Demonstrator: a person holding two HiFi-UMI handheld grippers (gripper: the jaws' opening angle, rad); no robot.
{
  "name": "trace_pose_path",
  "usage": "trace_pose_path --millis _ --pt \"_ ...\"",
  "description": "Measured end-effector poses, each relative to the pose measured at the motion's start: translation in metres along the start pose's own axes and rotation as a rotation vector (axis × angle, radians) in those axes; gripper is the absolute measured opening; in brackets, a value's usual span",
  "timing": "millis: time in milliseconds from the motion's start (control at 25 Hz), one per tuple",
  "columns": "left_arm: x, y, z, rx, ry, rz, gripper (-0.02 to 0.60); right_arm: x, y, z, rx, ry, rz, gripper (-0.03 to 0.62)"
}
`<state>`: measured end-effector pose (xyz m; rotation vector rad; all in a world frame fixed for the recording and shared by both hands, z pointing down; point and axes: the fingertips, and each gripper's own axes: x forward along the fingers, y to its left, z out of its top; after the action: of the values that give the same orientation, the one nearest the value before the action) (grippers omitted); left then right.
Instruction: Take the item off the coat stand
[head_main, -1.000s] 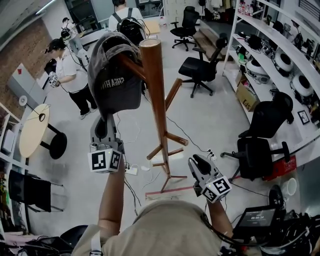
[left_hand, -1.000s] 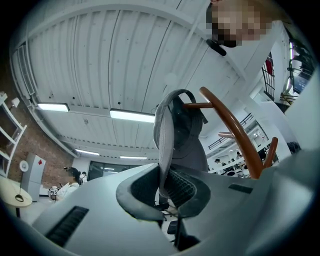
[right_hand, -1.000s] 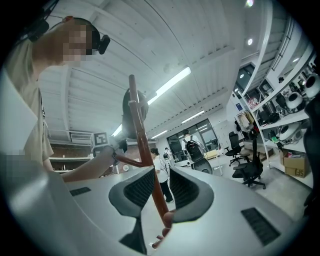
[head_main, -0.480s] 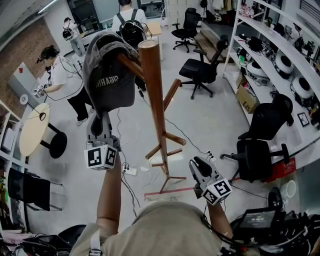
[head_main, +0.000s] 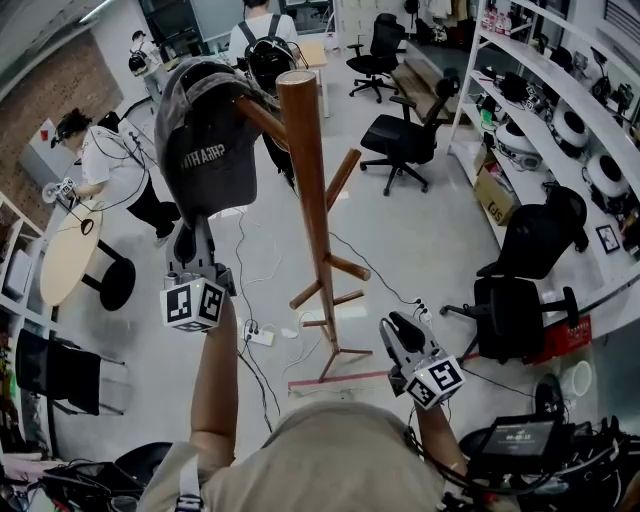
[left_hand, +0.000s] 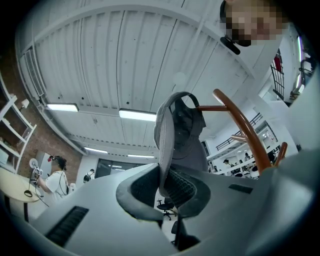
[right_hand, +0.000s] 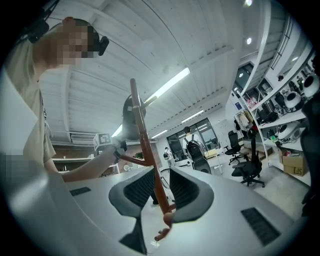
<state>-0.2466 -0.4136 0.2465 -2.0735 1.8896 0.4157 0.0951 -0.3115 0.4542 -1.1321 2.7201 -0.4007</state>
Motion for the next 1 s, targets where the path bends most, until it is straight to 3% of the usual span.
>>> trace_pose_path --millis 440,1000 --pt "-0.005 0.030 0.013 -0.017 0.001 0.038 0.034 -0.004 0.015 -0.008 0.014 0.011 -0.010 0.097" --pt "-0.004 0.043 0.004 -0.058 0.030 0.009 0.034 0.011 0.025 0.007 0.005 -0.013 -0.049 0.097"
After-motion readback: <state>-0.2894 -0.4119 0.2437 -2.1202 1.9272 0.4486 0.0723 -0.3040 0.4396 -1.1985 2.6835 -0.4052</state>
